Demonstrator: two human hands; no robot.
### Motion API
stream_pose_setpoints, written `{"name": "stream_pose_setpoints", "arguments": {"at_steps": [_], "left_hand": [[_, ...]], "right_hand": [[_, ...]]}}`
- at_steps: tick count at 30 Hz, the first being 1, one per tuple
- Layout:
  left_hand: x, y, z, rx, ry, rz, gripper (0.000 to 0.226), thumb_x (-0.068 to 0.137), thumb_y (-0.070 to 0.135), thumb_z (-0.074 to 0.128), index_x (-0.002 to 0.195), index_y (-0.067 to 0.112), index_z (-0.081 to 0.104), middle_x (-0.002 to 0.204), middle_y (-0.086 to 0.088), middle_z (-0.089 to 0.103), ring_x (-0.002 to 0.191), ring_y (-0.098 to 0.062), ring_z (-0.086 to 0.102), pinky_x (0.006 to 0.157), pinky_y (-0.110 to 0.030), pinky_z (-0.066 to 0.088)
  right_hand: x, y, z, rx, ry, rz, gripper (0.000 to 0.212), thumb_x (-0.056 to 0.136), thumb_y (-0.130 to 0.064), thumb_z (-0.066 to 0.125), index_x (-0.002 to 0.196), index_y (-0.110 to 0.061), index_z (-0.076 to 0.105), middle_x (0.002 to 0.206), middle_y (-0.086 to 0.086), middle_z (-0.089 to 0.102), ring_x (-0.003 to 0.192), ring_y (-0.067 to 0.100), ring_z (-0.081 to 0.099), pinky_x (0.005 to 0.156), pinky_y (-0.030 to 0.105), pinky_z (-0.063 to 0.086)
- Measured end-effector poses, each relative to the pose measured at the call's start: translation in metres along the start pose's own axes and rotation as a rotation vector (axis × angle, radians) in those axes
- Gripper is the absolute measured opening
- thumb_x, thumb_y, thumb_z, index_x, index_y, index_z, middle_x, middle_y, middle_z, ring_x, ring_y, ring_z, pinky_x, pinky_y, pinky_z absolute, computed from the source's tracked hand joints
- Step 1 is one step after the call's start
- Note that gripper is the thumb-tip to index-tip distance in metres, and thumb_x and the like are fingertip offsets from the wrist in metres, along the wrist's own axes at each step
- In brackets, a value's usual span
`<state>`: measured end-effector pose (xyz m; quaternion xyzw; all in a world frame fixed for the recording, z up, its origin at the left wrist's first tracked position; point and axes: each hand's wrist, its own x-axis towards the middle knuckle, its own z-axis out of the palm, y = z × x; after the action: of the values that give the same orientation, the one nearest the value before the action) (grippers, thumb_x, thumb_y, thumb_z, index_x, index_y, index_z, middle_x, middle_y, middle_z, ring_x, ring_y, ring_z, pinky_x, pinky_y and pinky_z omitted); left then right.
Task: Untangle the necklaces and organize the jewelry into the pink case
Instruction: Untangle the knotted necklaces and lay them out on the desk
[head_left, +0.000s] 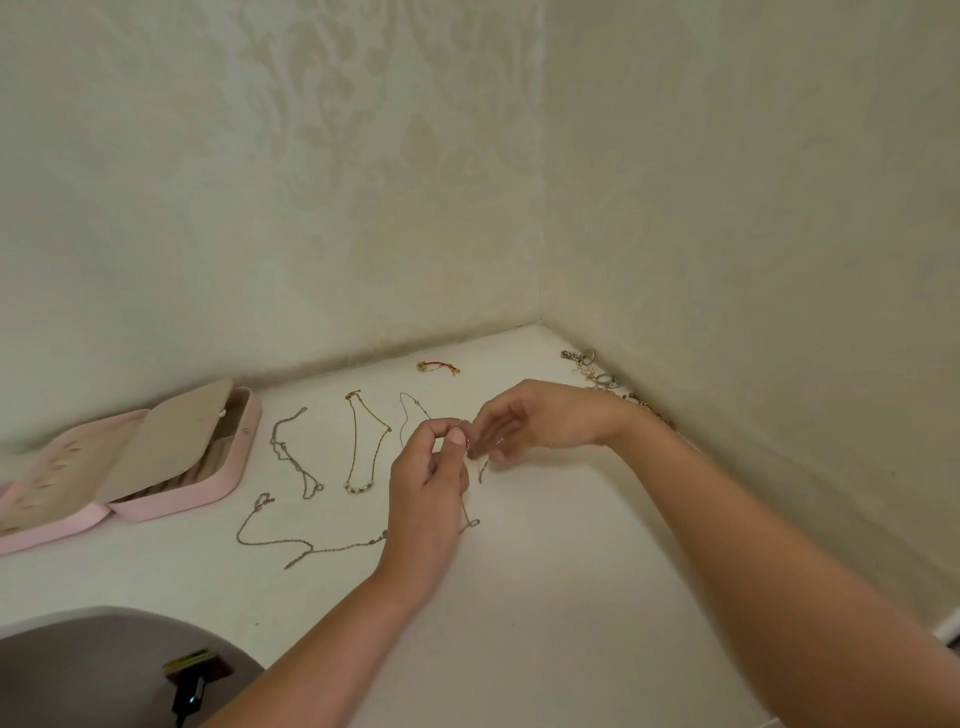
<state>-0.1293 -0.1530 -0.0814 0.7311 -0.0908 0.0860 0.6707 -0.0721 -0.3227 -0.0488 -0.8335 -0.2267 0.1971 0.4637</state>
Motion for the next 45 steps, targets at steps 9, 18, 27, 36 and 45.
{"name": "stream_pose_setpoints", "arguments": {"at_steps": [9, 18, 27, 36, 45], "left_hand": [[-0.003, 0.006, 0.0, -0.181, -0.063, -0.053, 0.025, 0.103, 0.015, 0.036, 0.085, 0.009, 0.053, 0.049, 0.011, 0.03, 0.043, -0.005, 0.021, 0.04, -0.016, 0.018], [0.002, 0.003, 0.0, -0.119, -0.01, -0.189, 0.03, 0.097, 0.008, 0.031, 0.07, 0.013, 0.043, 0.051, 0.004, 0.025, 0.043, -0.01, 0.018, 0.043, -0.023, 0.016], [0.0, 0.001, 0.004, -0.055, -0.12, -0.09, 0.028, 0.102, 0.006, 0.032, 0.08, 0.008, 0.05, 0.051, 0.002, 0.026, 0.042, -0.008, 0.02, 0.037, -0.017, 0.021], [0.003, 0.004, 0.004, -0.177, -0.036, -0.119, 0.028, 0.095, -0.001, 0.034, 0.073, 0.006, 0.051, 0.067, -0.002, 0.051, 0.059, -0.014, 0.045, 0.051, -0.015, 0.036], [0.012, -0.006, 0.001, -0.277, -0.013, -0.15, 0.032, 0.1, 0.022, 0.047, 0.075, 0.005, 0.056, 0.08, -0.003, 0.069, 0.075, -0.014, 0.065, 0.075, -0.028, 0.049]], "right_hand": [[0.012, 0.004, 0.016, -0.096, -0.002, -0.084, 0.017, 0.087, -0.005, 0.067, 0.103, -0.009, 0.064, 0.098, 0.006, 0.067, 0.098, 0.021, 0.063, 0.093, 0.029, 0.047], [-0.024, -0.013, -0.02, 0.102, 0.118, -0.051, 0.019, 0.091, -0.016, 0.062, 0.076, -0.022, 0.072, 0.074, -0.004, 0.058, 0.058, 0.006, 0.035, 0.058, 0.018, 0.032], [-0.018, -0.02, -0.013, 0.145, 0.513, -0.142, 0.021, 0.09, -0.011, 0.062, 0.071, -0.012, 0.069, 0.07, -0.005, 0.063, 0.062, 0.011, 0.04, 0.05, 0.011, 0.031], [-0.011, -0.025, 0.002, -0.234, 0.217, -0.024, 0.019, 0.093, -0.014, 0.058, 0.082, -0.014, 0.073, 0.073, 0.008, 0.064, 0.063, 0.007, 0.051, 0.064, 0.019, 0.042], [-0.017, -0.031, 0.002, -0.237, 0.126, 0.011, 0.019, 0.091, -0.011, 0.058, 0.084, -0.018, 0.075, 0.081, 0.004, 0.067, 0.073, 0.022, 0.05, 0.069, 0.028, 0.041]]}}
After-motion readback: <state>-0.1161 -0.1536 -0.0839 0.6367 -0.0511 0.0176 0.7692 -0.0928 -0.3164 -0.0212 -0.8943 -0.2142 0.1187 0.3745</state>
